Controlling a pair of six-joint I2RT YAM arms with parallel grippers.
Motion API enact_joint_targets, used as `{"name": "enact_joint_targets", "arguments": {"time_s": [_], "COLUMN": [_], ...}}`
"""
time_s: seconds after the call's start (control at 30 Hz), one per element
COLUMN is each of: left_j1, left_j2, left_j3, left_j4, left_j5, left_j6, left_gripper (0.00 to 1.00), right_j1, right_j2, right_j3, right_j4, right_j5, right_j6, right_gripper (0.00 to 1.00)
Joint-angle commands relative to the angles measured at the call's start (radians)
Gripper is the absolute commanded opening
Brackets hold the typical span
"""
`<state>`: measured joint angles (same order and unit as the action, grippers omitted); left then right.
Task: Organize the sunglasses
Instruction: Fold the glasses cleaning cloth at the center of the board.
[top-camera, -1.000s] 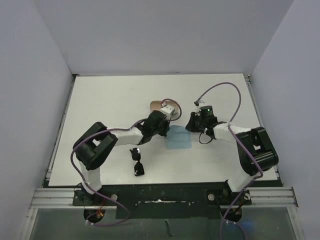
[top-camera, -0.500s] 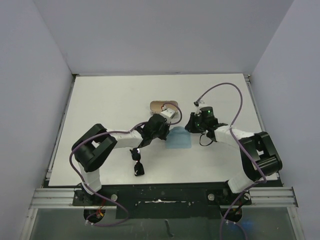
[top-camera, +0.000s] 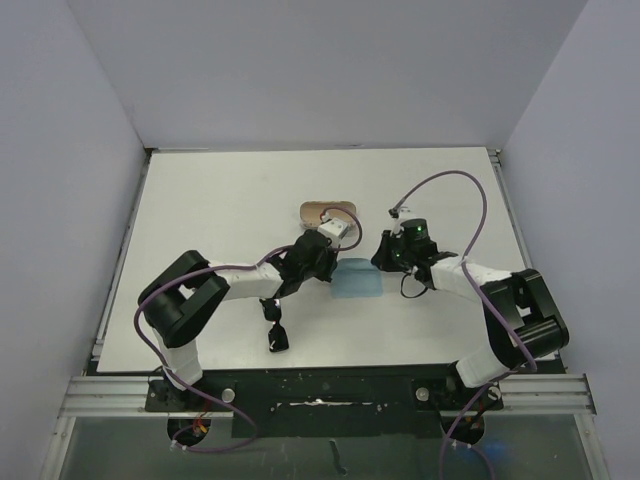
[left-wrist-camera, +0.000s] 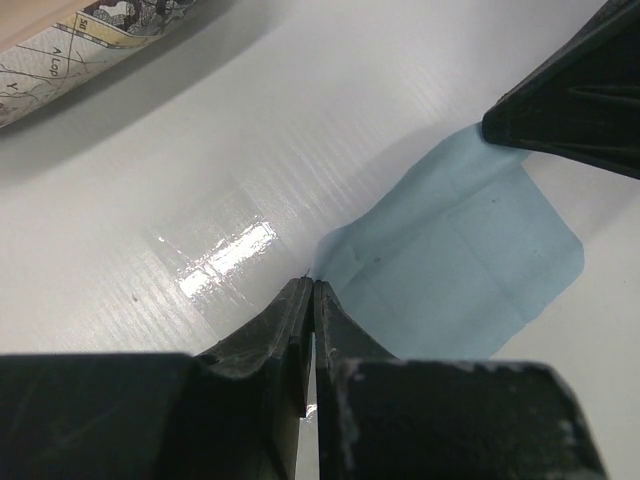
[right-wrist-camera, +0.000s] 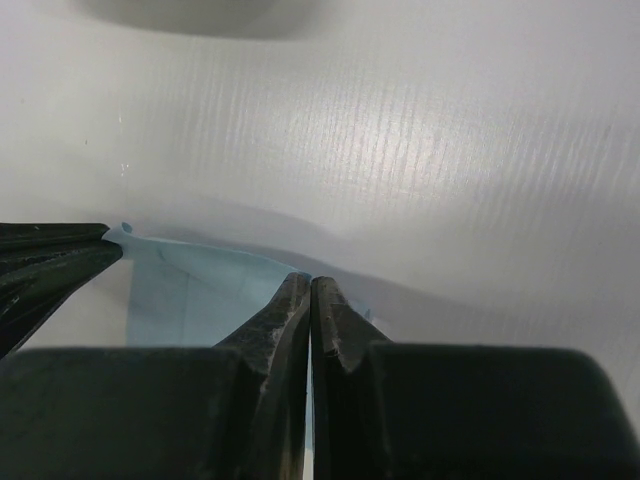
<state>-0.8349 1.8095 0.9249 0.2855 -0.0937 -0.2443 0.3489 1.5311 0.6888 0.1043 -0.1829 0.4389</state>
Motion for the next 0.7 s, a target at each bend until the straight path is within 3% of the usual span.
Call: {"name": "enact_joint_targets", "arguments": {"time_s": [0.0,0.67], "left_j1": [-0.004,-0.005], "left_j2": [-0.046,-0.061], "left_j3": [-0.001,-0.043], "left_j4": [0.040,0.026], "left_j5": [-0.003,0.004], "left_j6": [-0.009,-0.012], "left_gripper": [0.04,0.04], "right_j1": [0.014,0.015], "right_j2": [-0.049,-0.063], "right_j3": [-0.015,-0.035], "right_j4": [0.049,0.048], "right_j5": [0.016,0.037], "right_j6": [0.010,0.010], "right_gripper": [0.00,0.00]}}
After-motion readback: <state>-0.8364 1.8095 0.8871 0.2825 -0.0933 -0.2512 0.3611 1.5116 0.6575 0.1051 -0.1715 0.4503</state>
